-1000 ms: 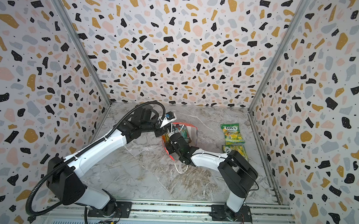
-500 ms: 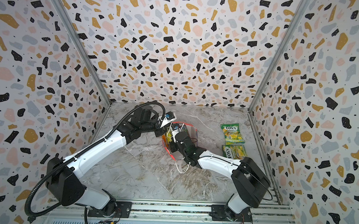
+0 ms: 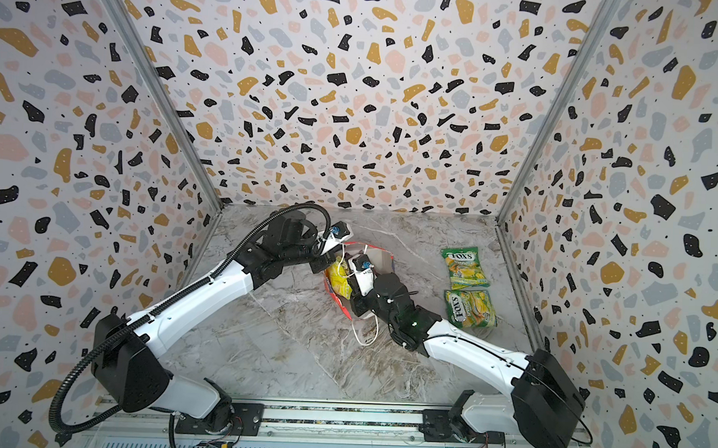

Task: Take the snacks out of the paper bag
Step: 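Grasp the yellow snack packet inside the bag with the right gripper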

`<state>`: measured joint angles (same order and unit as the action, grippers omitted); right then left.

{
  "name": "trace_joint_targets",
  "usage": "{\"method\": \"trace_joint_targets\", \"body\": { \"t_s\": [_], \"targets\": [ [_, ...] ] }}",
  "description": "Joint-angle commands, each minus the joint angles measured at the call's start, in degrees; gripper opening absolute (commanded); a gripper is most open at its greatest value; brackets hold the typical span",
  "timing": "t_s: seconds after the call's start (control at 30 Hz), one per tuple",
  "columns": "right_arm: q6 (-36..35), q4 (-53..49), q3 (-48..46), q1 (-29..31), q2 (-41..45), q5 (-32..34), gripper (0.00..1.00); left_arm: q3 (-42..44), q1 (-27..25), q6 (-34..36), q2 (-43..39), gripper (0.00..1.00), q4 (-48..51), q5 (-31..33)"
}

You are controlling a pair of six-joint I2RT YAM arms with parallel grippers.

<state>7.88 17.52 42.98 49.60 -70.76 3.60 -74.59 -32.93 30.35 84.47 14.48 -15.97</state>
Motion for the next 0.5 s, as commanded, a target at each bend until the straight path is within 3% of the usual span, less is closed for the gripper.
{"method": "trace_joint_targets", "body": {
  "t_s": [0.0,0.27,0.47],
  "targets": [
    [-2.76,1.46,0.08,-0.21,3.28,-0.86,0.0,0.65,-0.06,-2.17,-2.12,0.0,-4.33,1.59],
    [-9.37,-2.55,0.21,-0.47,7.14,-1.01,0.0,1.27,0.23,-4.01,-2.64,0.0,-6.38,2.76],
    [-4.93,-6.92,0.89,-2.32,8.95,1.94,0.0,1.58,0.41,-4.91,-3.14,0.0,-7.25,3.04]
  ]
}}
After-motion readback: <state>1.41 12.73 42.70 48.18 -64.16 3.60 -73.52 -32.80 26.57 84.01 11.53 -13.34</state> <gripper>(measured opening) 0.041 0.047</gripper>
